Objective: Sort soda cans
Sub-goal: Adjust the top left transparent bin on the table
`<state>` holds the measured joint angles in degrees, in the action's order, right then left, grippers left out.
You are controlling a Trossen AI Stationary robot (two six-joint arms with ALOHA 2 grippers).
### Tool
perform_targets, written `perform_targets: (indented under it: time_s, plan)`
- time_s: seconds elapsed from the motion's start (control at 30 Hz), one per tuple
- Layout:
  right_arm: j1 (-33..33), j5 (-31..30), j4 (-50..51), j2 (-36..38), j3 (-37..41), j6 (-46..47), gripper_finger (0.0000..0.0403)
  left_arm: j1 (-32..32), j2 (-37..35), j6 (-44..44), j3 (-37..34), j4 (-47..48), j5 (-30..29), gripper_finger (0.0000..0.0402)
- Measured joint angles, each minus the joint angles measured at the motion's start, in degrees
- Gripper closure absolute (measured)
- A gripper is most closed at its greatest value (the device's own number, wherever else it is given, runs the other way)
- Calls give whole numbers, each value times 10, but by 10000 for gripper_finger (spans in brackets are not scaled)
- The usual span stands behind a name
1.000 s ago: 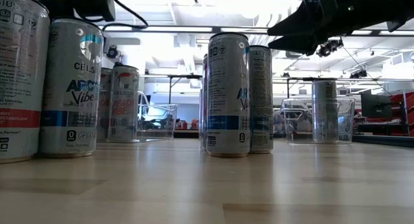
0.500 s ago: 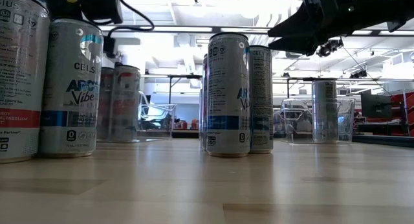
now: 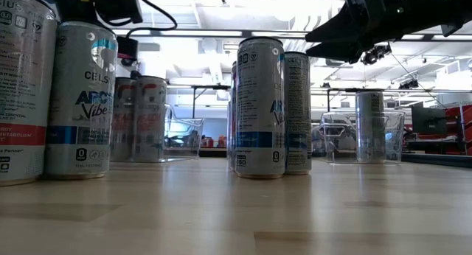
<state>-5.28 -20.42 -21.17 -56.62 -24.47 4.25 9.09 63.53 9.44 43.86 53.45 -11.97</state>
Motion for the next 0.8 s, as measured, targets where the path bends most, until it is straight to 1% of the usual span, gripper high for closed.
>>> perform_targets:
  time_s: [0.4, 0.6, 0.7, 0.8]
  plan:
    - [0, 0, 0, 0, 0, 0, 110, -1, 1, 75, 0, -57, 3, 360]
    - [0, 0, 0, 0, 0, 0, 110, -1, 0, 83, 1, -65, 7, 360]
    - [0, 0, 0, 0, 0, 0, 110, -1, 0, 67, 1, -64, 29, 352]
    - [0, 0, 0, 0, 0, 0, 110, -1, 0, 64, 3, -62, 56, 330]
